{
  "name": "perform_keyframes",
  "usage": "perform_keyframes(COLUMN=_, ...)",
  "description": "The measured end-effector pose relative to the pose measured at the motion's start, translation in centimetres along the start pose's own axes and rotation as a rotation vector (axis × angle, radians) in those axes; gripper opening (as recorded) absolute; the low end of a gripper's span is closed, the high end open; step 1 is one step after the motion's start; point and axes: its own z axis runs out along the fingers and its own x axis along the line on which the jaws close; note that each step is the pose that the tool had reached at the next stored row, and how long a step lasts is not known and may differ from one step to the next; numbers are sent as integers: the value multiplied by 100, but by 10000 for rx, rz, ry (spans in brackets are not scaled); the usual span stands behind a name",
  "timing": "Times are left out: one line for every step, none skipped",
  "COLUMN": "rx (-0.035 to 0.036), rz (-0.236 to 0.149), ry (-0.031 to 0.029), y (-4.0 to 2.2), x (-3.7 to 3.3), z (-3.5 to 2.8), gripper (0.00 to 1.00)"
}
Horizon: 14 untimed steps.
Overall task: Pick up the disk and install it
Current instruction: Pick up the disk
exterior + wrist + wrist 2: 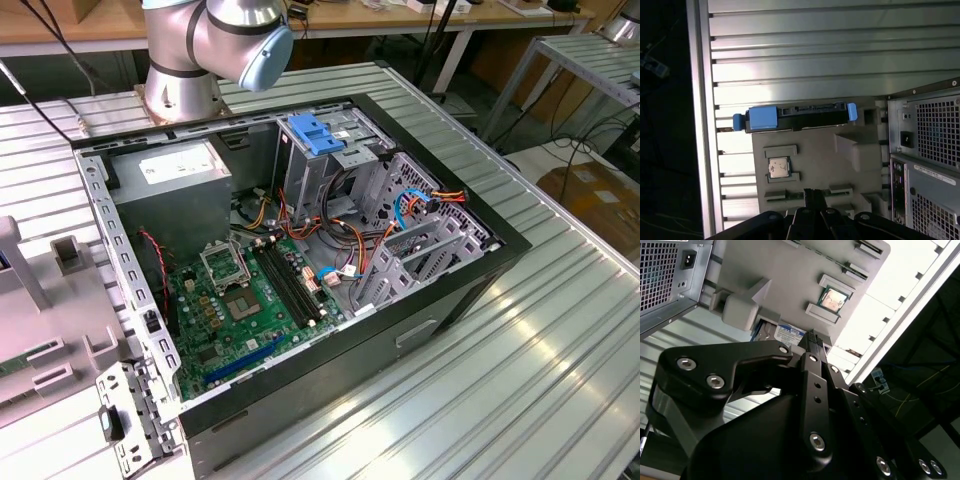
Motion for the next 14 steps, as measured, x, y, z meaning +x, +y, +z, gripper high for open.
perform_keyframes(rx=0, rz=-24, ry=0, y=0, x=0, z=0, gripper=11)
perform_keyframes(rx=-1, rz=-66, ry=-1, y=0, x=0, z=-1, gripper=11)
perform_keyframes(rx=-4, rz=-149, ry=-4, y=0, x=0, z=0, gripper=11)
perform_keyframes(rx=-6, rz=-205, ry=-5, y=0, x=0, z=0, gripper=11)
perform_keyframes(rx=-7, rz=-247, ry=-6, y=0, x=0, z=0, gripper=11)
perform_keyframes(rx=-9, rz=-307, ry=-8, y=0, x=0, z=0, gripper=11)
perform_keyframes(rx=-11, rz=-388, ry=-10, y=0, x=0, z=0, gripper=11)
perform_keyframes(rx=-13, rz=-439, ry=-11, y=0, x=0, z=0, gripper=11)
perform_keyframes(rx=-14, rz=-487, ry=-13, y=0, x=0, z=0, gripper=11)
perform_keyframes(rx=-16, rz=-554, ry=-15, y=0, x=0, z=0, gripper=11)
perform_keyframes(rx=-18, rz=-616, ry=-17, y=0, x=0, z=0, gripper=11)
perform_keyframes(rx=-21, rz=-707, ry=-19, y=0, x=0, z=0, gripper=11)
perform_keyframes(rx=-23, rz=-769, ry=-20, y=0, x=0, z=0, gripper=11)
perform_keyframes(rx=-24, rz=-817, ry=-22, y=0, x=0, z=0, gripper=11)
